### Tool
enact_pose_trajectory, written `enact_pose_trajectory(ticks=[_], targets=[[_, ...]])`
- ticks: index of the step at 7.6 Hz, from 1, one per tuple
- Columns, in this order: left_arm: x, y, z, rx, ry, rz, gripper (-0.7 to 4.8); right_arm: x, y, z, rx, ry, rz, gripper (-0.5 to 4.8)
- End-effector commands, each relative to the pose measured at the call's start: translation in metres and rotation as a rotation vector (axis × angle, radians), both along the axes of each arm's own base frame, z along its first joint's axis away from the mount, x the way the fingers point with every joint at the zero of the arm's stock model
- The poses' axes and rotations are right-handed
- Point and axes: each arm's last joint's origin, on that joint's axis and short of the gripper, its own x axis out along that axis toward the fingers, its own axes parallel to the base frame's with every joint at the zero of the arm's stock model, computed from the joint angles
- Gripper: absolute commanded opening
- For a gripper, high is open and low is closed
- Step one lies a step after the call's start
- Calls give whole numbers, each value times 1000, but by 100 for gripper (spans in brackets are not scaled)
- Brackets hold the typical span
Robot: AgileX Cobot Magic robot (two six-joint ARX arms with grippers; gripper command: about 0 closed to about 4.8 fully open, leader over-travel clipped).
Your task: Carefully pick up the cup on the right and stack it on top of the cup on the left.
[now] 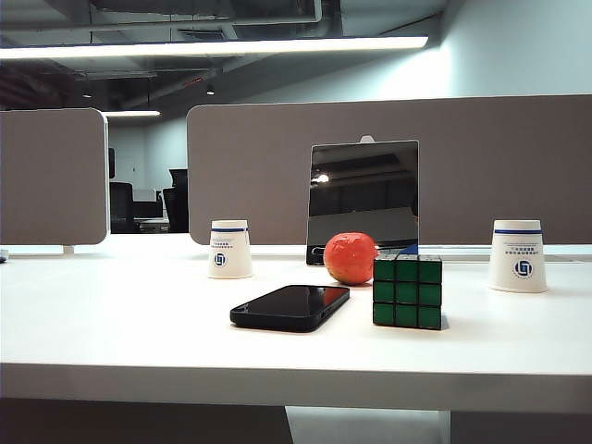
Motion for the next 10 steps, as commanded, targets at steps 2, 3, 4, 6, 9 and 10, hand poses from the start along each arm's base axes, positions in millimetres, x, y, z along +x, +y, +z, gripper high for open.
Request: enact_pose_trajectory(ticks=[2,3,4,6,9,10], targets=[[-1,0,2,-1,-11,-5,-6,72,-5,-41,6,82,4,375],[0,0,2,-1,-11,-5,-6,104,-8,-70,20,113,20,385],[0,0,2,-1,-11,-5,-6,112,-8,-86,35,154,22,424],[0,0,2,-1,-10,-5,-6,122,-8,-127,53,237,27,446],[0,0,2,-1,-11,-4,-6,120,-7,-150,50,239,72,479],[0,0,2,-1,-11,-4,-6,125,-4,-158,26,248,85,479]])
